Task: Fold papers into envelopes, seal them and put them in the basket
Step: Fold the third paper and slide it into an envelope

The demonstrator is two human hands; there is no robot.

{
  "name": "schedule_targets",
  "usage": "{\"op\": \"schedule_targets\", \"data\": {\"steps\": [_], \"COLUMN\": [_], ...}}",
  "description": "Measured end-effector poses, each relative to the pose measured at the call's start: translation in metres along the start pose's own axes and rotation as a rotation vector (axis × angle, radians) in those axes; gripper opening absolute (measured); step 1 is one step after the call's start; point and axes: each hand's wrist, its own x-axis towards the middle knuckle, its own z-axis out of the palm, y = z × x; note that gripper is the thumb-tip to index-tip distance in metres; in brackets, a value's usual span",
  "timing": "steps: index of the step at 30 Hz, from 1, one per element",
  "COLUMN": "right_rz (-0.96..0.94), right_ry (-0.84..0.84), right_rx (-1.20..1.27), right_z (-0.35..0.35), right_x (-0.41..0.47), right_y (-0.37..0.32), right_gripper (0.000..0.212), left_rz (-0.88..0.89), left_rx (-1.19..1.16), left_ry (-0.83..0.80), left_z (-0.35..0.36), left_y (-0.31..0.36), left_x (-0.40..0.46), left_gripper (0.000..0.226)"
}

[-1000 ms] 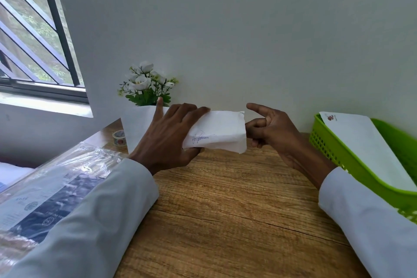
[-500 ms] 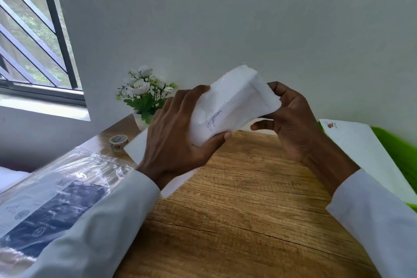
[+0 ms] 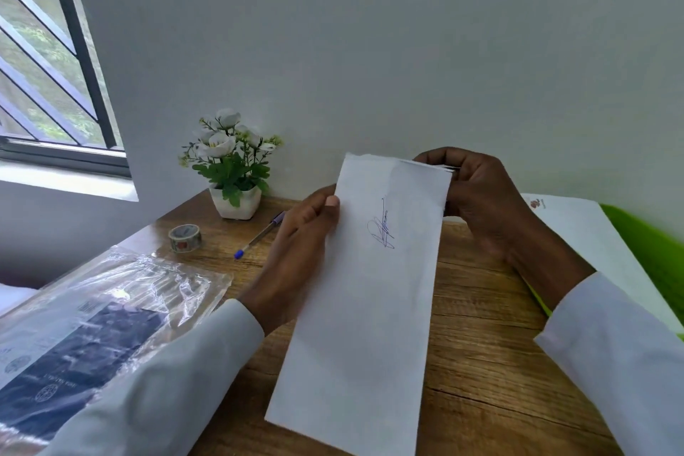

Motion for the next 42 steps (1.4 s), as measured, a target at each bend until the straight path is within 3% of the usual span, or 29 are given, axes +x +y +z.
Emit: {"op": "schedule_targets", "data": {"steps": [7, 14, 19, 24, 27, 32, 35, 38, 42], "right_rz": [0.068, 0.202, 0.322, 0.407, 0.288, 0.257, 0.229, 0.182, 0.117], "right_ry": [-0.068, -0.249, -0.175, -0.09, -0.041, -0.12, -0.159, -0.131, -0.002], "right_rx": [-0.034, -0.007, -0.052, 0.014, 0.024, 0.072, 0.055, 0.074, 0.13], "right_z": [-0.002, -0.004, -0.001, 0.002, 0.003, 0.008, 0.014, 0.018, 0.018], "right_x": [-0.001, -0.007, -0.007, -0.001, -0.005, -0.009, -0.011, -0.012, -0.013], "right_y": [0.004, 0.008, 0.008, 0.01, 0.014, 0.022, 0.026, 0.026, 0.025], "right_gripper": [0.029, 0.028, 0.029, 0.078, 0.052, 0.07, 0.07, 0.061, 0.037], "left_rz": [-0.168, -0.241, -0.264, -0.294, -0.27, -0.068, -0.006, 0.002, -0.004], "left_rx": [-0.068, -0.027, -0.034, -0.047, -0.059, -0.033, 0.008, 0.025, -0.028], "left_ry": [0.071, 0.055, 0.112, 0.217, 0.218, 0.179, 0.127, 0.134, 0.111], "left_z": [0.002, 0.002, 0.002, 0.0, 0.001, -0.003, -0.002, -0.004, -0.007], "left_y": [-0.008, -0.012, -0.012, -0.008, -0.006, -0.005, -0.003, -0.004, -0.005], "left_x": [0.0, -0.002, -0.002, -0.001, 0.0, 0.001, -0.001, -0.002, 0.0], "left_gripper": [0.034, 0.031, 0.032, 0.036, 0.024, 0.055, 0.047, 0.034, 0.038]}}
